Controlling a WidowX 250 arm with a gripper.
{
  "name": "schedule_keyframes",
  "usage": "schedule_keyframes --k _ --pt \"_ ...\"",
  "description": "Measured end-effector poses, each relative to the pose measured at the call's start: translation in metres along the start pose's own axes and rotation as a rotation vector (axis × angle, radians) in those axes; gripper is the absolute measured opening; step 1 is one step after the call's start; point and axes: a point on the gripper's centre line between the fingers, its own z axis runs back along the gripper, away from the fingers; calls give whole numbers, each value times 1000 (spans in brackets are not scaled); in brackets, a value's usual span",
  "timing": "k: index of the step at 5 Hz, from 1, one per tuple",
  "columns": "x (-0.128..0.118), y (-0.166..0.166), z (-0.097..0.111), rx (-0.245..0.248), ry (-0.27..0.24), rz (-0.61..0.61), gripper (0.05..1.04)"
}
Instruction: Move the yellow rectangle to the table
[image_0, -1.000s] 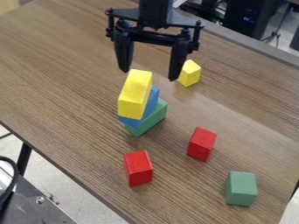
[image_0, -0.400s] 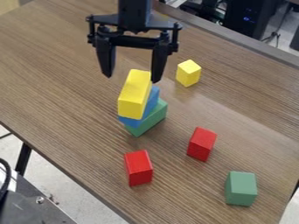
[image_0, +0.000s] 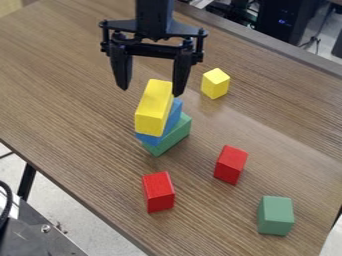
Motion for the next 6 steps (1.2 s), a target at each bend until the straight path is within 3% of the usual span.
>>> schedule_keyframes --k 5,6 --pt "3 -10 -28 16 47 -5 964" --pt "4 -12 -30 -22 50 -24 683"
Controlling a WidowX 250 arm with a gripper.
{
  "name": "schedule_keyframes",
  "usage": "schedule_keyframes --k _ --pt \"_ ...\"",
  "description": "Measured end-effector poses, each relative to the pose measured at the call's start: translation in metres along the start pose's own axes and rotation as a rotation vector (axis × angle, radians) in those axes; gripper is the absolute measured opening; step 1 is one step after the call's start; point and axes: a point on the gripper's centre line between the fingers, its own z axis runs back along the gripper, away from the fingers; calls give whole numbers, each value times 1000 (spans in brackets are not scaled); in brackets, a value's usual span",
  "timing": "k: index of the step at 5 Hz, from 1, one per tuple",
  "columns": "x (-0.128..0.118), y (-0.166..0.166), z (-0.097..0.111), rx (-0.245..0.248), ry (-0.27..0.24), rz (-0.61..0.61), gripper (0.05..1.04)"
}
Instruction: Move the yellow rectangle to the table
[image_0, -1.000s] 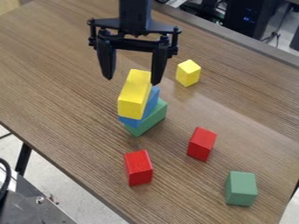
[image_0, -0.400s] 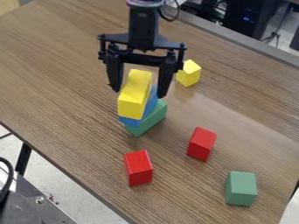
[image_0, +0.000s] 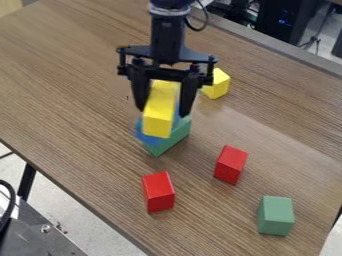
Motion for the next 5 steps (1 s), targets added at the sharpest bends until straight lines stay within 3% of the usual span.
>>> schedule_keyframes --k 1,3,5 --pt "-1 0 0 -6 6 -5 571" --pt "-7 1 14 9 -31 -11 571" --pt "-12 -45 36 30 -110 -191 571"
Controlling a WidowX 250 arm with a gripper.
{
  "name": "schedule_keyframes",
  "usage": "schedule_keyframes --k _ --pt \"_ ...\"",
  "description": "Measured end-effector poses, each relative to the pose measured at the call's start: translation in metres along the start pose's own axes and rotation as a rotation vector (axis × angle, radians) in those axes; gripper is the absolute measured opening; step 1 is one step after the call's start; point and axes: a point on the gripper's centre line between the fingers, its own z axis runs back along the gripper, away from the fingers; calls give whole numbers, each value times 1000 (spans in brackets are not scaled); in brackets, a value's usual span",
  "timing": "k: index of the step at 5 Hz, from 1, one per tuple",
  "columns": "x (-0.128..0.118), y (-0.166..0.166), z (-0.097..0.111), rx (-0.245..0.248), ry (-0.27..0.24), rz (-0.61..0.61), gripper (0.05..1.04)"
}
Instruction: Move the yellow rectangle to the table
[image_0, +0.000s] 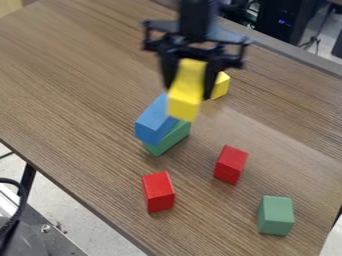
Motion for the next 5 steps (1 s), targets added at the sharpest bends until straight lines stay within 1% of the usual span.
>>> schedule_keyframes --k 1,2,3,4,5 --pt "2 -32 -3 20 6 -130 571" --pt "0 -47 -12 -4 33 -185 570" --pt "-4 -49 -30 -17 89 -183 571" --pt "-10 -45 -40 -24 127 -161 571" --pt "-14 -43 -47 -20 147 -152 571"
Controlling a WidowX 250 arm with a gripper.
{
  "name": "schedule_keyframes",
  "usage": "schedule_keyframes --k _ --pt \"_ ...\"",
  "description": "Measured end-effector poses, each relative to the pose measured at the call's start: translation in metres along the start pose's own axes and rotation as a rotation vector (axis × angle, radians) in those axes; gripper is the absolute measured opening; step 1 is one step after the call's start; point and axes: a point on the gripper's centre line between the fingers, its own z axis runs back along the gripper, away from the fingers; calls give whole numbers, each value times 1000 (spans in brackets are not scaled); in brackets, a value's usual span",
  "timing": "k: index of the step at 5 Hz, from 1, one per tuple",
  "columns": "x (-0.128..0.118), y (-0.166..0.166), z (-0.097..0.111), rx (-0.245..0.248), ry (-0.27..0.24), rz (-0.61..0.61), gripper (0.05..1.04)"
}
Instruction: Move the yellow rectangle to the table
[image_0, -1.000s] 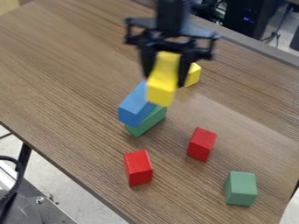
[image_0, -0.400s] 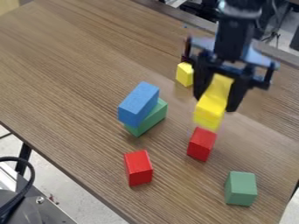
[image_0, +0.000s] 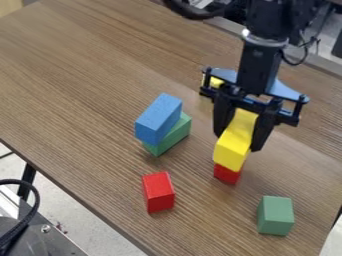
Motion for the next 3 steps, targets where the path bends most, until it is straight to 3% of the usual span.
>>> schedule_keyframes --k 3 --pt "5 3 -14 11 30 20 571"
